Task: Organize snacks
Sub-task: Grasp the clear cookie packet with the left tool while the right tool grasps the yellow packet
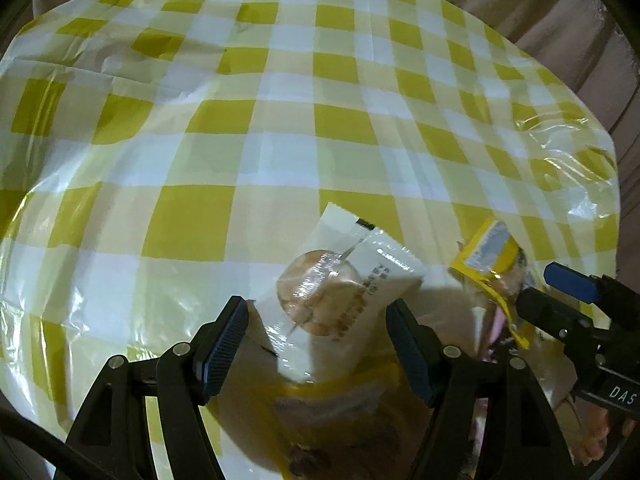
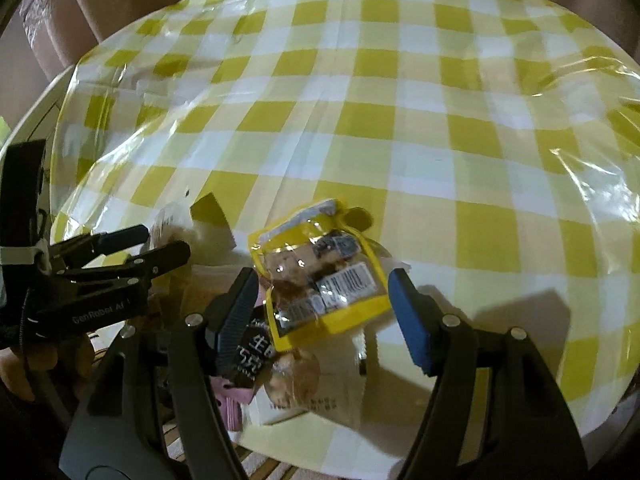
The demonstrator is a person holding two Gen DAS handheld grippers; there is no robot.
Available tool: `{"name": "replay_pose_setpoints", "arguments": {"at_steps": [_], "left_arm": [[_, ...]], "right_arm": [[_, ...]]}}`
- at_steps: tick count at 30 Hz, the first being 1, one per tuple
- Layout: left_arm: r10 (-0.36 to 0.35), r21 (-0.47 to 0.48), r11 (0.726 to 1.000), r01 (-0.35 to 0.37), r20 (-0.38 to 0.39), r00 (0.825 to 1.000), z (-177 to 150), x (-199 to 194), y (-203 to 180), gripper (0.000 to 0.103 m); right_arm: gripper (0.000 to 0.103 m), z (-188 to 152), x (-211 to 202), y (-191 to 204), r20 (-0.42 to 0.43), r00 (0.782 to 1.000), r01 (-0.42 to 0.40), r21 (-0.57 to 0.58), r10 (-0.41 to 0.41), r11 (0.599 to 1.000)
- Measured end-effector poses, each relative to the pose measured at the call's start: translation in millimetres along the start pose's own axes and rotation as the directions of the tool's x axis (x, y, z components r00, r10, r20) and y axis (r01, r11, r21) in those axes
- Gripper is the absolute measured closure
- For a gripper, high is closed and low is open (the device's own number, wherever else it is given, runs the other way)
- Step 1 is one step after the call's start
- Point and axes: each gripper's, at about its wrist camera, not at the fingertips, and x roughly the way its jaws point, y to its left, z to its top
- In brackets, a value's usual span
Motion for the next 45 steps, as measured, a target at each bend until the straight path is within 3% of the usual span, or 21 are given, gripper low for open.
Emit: {"name": "replay_pose_setpoints", "arguments": {"at_steps": [12,13,16,17,19,20,23,26,27,29,30,33,35,39,45], "left_arm": [[-0.001,0.063,0.998,0.000,0.026,1.000,9.8,7.1,-1.2,0.027],[0.003,0.066,0.998,-0.005,0.027,1.000,9.5,7.3,-1.7,0.029],[0.032,0.075,0.997,-0.034,0.039,0.999,8.4,5.4,-3.7,0.050],[0.030,0.072,0.997,-0.033,0.041,0.999,8.5,5.1,-2.7,0.050],[0.028,0.068,0.997,-0.031,0.045,0.999,8.1,4.8,-1.9,0.052],[0.028,0.067,0.997,-0.031,0.046,0.999,8.1,4.3,-1.7,0.053],[0.023,0.059,0.998,-0.026,0.050,0.998,9.3,3.2,0.0,0.055],[0.024,0.059,0.998,-0.026,0.050,0.998,10.6,2.3,0.0,0.055],[0.023,0.059,0.998,-0.026,0.050,0.998,11.0,2.0,0.3,0.055],[0.021,0.057,0.998,-0.024,0.051,0.998,11.3,1.2,0.5,0.055],[0.020,0.057,0.998,-0.023,0.051,0.998,11.3,1.3,0.5,0.055],[0.020,0.057,0.998,-0.023,0.052,0.998,11.1,1.5,0.6,0.054],[0.020,0.057,0.998,-0.023,0.052,0.998,10.9,1.4,0.7,0.054],[0.018,0.056,0.998,-0.021,0.052,0.998,10.8,1.3,0.8,0.054],[0.015,0.056,0.998,-0.018,0.055,0.998,10.9,1.9,1.1,0.054]], "right_arm": [[0.033,6.3,22.7,3.6,-0.011,0.999,0.041,-0.043,-0.042,0.998],[0.034,6.9,23.3,3.2,-0.010,0.999,0.042,-0.043,-0.043,0.998],[0.034,9.1,25.5,0.5,-0.007,0.999,0.041,-0.034,-0.041,0.999],[0.035,10.3,26.3,-0.6,-0.005,0.999,0.041,-0.030,-0.041,0.999],[0.041,12.8,27.8,-3.0,-0.002,0.999,0.037,-0.022,-0.037,0.999],[0.050,14.2,28.2,-3.8,0.002,0.999,0.037,-0.020,-0.037,0.999],[0.066,18.7,30.0,-6.6,0.005,0.999,0.044,-0.018,-0.044,0.999],[0.066,21.6,30.0,-7.1,0.008,0.999,0.044,-0.028,-0.044,0.999],[0.065,22.2,30.5,-7.1,0.008,0.999,0.044,-0.034,-0.043,0.998],[0.042,24.3,32.5,-9.6,0.001,0.999,0.045,-0.033,-0.045,0.998],[0.037,26.3,32.7,-12.3,0.004,0.998,0.057,-0.027,-0.057,0.998],[0.031,31.6,31.9,-17.1,0.008,0.999,0.054,-0.033,-0.054,0.998],[0.019,34.8,34.1,-17.1,-0.006,0.998,0.061,-0.072,-0.061,0.996],[0.019,39.6,43.1,-13.7,-0.026,0.998,0.049,-0.177,-0.055,0.983],[0.023,45.3,60.6,-25.5,-0.080,0.997,-0.011,-0.158,-0.002,0.987]]}}
